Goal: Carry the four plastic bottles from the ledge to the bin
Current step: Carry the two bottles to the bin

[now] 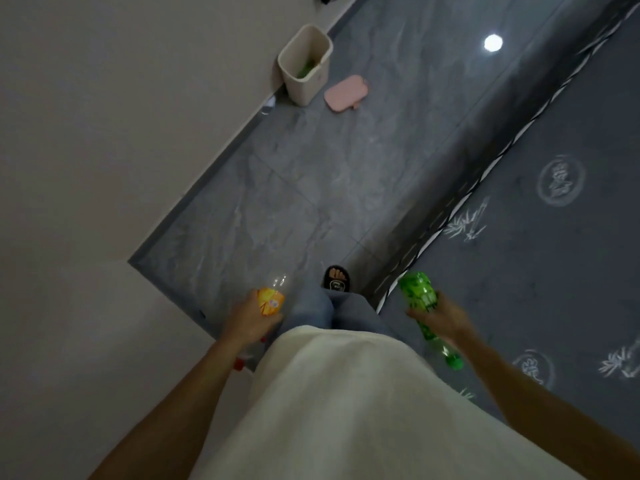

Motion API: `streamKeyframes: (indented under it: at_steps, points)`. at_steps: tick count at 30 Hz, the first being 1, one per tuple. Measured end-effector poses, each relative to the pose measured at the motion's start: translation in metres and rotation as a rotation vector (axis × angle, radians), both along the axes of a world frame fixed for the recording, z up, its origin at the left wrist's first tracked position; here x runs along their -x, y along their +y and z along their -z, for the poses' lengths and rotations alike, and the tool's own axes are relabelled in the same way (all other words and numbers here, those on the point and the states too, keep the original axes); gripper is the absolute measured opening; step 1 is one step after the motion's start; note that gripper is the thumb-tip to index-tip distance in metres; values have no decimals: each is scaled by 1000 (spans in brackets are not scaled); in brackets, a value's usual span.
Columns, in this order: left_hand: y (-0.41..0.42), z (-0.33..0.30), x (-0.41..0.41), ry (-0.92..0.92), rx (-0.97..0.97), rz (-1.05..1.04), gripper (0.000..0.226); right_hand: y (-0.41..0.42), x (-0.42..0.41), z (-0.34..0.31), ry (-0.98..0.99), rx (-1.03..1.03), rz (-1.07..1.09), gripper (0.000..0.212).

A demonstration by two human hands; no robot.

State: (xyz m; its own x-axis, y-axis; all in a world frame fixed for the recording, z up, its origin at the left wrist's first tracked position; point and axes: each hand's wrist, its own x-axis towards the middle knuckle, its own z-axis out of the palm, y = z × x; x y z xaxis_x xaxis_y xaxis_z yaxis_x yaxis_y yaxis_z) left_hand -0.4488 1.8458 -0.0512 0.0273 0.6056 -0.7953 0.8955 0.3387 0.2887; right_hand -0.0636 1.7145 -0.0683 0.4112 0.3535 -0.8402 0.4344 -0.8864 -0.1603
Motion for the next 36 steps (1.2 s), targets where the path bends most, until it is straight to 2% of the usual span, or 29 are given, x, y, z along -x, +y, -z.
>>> streamKeyframes:
  at_steps: [2,3,9,12,16,22,28,34,36]
  points:
    - [13,2,2,-37,21,-16,29,45,-11,-2,-5,-57,13,77]
    - [21,2,4,-55,46,-46,23,68,-16,-4,-7,-88,23,77]
    - [86,0,4,17,161,-82,29,190,-41,-11,-37,-234,9,79]
    - [136,3,-8,36,195,-83,34,232,-53,-11,-56,-234,4,79]
    - [215,10,-40,12,186,-3,24,260,-68,-9,-63,-182,24,80]
    - [344,6,-129,-71,38,43,60,260,-100,-13,-91,-74,128,72]
    - [438,7,-221,-146,-69,112,58,258,-146,-8,-54,64,207,81]
    - [476,10,-273,-98,-73,82,62,310,-218,-2,-29,90,198,56]
    - [474,10,-276,-85,-59,47,63,342,-242,-3,-32,99,156,60]
